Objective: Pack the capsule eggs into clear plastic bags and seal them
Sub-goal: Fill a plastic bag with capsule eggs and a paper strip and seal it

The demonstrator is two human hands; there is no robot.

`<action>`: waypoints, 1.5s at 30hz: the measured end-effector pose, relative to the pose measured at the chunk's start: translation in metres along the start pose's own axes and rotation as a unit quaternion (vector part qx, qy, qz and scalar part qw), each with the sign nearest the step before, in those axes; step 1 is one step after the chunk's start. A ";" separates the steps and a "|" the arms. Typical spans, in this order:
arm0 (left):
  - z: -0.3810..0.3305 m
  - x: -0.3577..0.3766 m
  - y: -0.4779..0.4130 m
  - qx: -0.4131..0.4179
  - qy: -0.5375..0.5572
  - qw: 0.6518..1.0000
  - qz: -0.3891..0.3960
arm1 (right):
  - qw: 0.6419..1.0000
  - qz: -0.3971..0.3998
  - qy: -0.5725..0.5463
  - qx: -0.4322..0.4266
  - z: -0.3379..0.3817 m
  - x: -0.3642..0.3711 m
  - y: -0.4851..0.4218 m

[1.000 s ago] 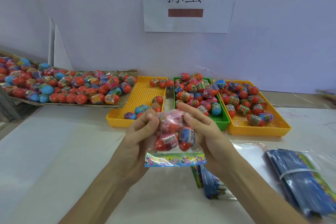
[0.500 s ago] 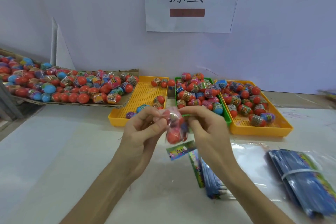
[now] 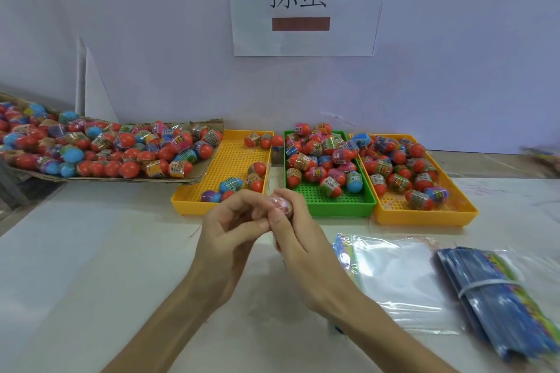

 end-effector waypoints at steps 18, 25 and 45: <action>0.009 -0.003 -0.007 -0.133 -0.080 0.988 -0.015 | 0.989 0.012 0.119 -0.087 0.011 -0.026 -0.016; 0.008 -0.003 -0.006 -0.160 0.003 0.987 -0.014 | 0.995 -0.069 -0.039 0.063 0.000 -0.051 -0.031; 0.007 -0.006 -0.006 -0.161 -0.034 0.980 -0.109 | 0.978 0.005 -0.136 0.156 -0.002 -0.046 -0.034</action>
Point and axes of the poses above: each hand's wrist, its own y-axis away from the middle knuckle, its own x-axis out of the palm, z = x × y, the point moved 5 cm from there along -y, towards the middle knuckle, and after that the axes turned 9 degrees about -z, right-handed, at the moved point
